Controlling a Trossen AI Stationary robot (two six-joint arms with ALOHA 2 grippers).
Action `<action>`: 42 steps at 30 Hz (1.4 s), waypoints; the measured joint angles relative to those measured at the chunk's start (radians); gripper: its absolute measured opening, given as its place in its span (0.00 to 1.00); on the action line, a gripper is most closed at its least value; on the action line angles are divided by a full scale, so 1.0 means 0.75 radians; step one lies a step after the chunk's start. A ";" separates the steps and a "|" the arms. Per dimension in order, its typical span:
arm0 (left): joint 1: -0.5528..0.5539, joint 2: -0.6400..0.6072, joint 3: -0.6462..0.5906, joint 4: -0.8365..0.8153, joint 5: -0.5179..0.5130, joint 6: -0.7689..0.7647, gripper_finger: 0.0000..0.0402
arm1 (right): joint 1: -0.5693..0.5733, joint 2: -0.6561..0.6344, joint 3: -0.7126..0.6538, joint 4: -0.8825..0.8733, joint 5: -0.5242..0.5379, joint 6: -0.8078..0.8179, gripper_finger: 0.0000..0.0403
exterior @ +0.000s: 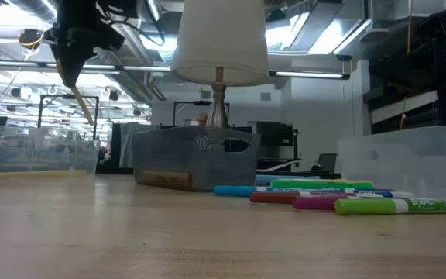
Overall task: Pick & Place Markers
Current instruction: Put the yellow pen into the left transparent bin
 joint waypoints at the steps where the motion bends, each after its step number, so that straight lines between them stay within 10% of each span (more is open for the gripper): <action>1: 0.004 0.006 0.000 0.001 -0.002 0.002 0.09 | 0.000 0.000 0.000 0.000 0.000 0.000 0.09; 42: 0.037 0.297 0.000 0.000 0.134 0.111 0.15 | 0.000 0.000 0.000 0.000 0.000 0.000 0.09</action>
